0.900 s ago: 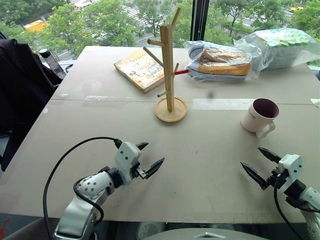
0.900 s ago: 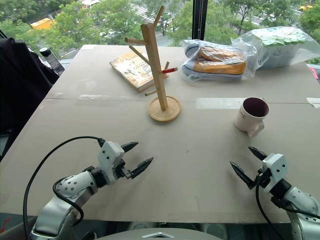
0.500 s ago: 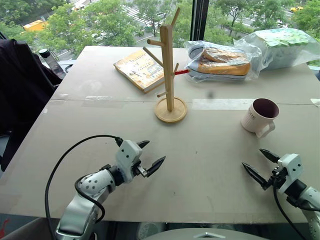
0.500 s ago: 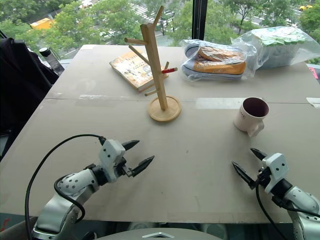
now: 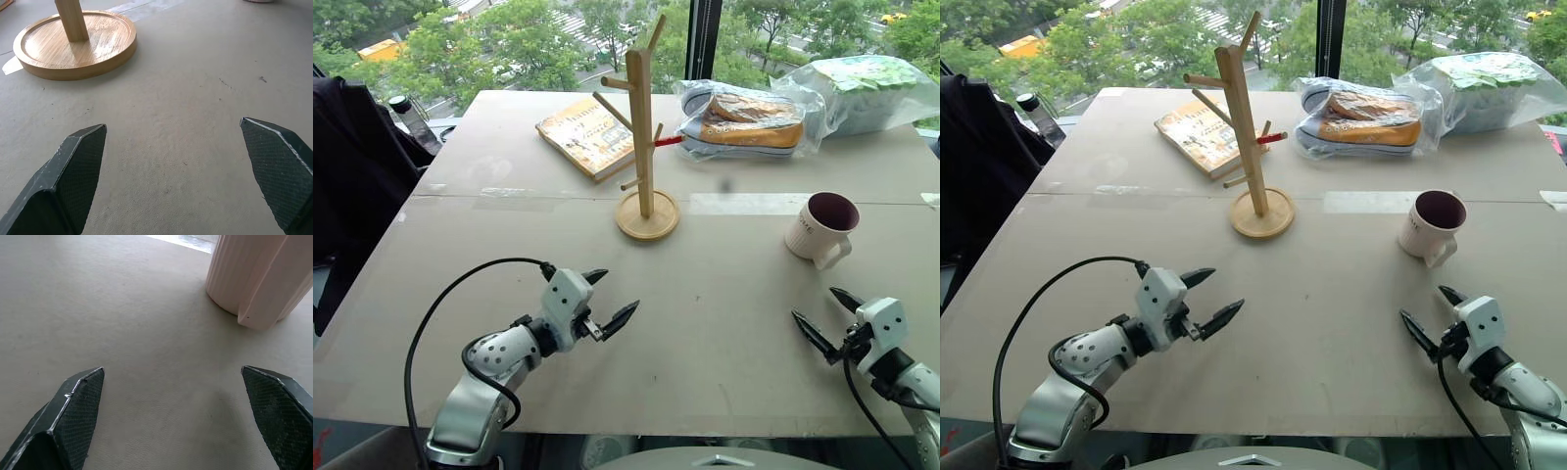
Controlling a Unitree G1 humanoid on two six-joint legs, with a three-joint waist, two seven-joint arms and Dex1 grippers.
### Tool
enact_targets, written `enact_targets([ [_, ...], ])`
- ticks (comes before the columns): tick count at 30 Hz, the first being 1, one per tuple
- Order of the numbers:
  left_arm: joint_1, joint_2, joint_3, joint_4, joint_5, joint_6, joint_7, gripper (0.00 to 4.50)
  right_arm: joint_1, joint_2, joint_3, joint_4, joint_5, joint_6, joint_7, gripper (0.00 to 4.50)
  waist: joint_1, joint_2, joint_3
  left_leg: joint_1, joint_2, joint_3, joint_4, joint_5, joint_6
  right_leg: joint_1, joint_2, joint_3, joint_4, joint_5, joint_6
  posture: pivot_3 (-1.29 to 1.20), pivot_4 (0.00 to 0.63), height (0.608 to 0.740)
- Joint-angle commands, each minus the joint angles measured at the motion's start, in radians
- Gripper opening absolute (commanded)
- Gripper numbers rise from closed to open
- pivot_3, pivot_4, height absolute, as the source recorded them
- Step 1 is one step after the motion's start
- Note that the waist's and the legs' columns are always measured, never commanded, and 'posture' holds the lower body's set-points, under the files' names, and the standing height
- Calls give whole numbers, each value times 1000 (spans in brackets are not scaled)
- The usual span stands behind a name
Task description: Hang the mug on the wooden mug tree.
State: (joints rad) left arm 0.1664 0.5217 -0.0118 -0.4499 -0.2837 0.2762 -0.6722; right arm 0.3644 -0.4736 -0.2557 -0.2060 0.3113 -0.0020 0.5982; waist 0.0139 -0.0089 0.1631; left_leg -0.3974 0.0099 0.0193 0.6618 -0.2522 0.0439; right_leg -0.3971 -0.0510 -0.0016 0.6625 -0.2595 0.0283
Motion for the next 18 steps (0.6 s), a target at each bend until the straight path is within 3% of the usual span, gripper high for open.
enact_targets([
  [1, -47, 15, -11, -23, -23, -8, -38, 4500, -15, 50, -48, -89, -25, 43, -140, 4416, 0, 0, 0, 0, 0, 0, 0, 0, 0, 0, 0, 0, 0, 0, 0, 0, 150, 740],
  [10, -261, 83, -31, -97, -139, 122, -153, 4500, -147, 292, 27, -229, -198, 204, -529, 4416, -2, -1, 0, -1, 0, 0, 0, 0, 0, 0, 1, 0, 0, 0, 1, 0, 150, 740],
  [18, -351, 125, -35, -138, -170, 180, -176, 4500, -225, 413, 19, -164, -248, 219, -668, 4416, -3, 0, 1, -1, 0, 0, 0, 0, 0, -1, 3, 0, -1, 2, 4, 0, 150, 740],
])
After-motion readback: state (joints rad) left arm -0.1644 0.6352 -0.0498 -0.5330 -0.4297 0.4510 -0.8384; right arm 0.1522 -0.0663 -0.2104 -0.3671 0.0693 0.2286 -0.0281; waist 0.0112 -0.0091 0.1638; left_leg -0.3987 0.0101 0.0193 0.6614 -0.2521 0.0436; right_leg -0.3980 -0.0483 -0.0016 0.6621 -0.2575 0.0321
